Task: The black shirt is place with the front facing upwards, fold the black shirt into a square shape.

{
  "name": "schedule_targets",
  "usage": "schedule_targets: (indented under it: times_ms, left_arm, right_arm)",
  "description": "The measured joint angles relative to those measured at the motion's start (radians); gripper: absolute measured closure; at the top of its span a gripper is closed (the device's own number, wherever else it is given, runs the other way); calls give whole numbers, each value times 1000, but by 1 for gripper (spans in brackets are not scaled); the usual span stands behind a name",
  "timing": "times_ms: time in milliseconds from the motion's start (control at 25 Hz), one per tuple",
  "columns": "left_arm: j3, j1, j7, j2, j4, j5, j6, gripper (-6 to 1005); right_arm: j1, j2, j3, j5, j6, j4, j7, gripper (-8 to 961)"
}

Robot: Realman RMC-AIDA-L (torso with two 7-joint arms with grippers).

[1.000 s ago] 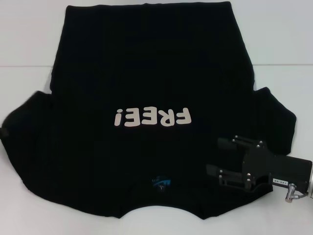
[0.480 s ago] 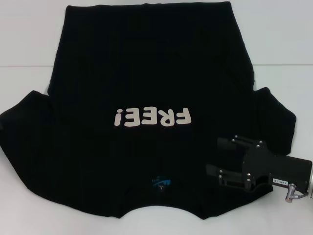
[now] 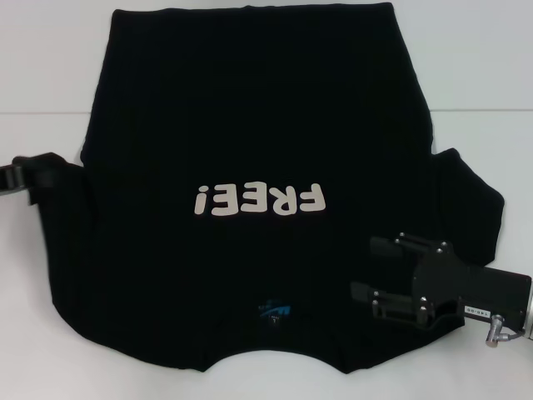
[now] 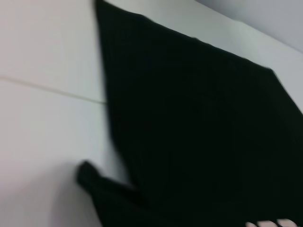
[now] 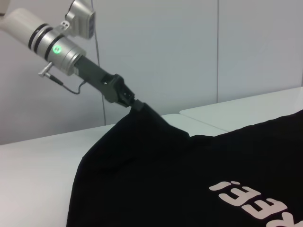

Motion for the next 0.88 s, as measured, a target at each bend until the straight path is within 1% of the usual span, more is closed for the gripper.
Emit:
schedule_targets:
  times_ms: [200, 280, 360, 440, 600, 760, 840, 880]
  left_arm:
    - [111, -25, 2, -41, 82, 2, 57, 999]
    - [150, -24, 16, -62, 110, 3, 62, 999]
    - [173, -19, 50, -92, 139, 3, 62, 999]
    - [188, -17, 86, -117, 155, 5, 60, 999]
    - [218, -19, 96, -128, 137, 7, 52, 1000]
    - [217, -25, 72, -137, 100, 4, 37, 1000]
    - [216, -29, 18, -137, 68, 2, 17, 1000]
    - [214, -35, -20, -132, 39, -1, 12, 1000]
  right_arm:
    - [-2, 0, 0, -3, 0, 5, 0, 157]
    - [-3, 0, 1, -5, 0, 5, 0, 157]
    - [-4, 0, 1, -6, 0, 6, 0, 157]
    - [-5, 0, 0, -6, 0, 6, 0, 157]
    - [-6, 0, -2, -6, 0, 6, 0, 158]
    - [-7, 0, -1, -6, 2, 6, 0, 158]
    - [-7, 0, -3, -6, 5, 6, 0, 157]
    - [-7, 0, -4, -6, 6, 6, 0, 157]
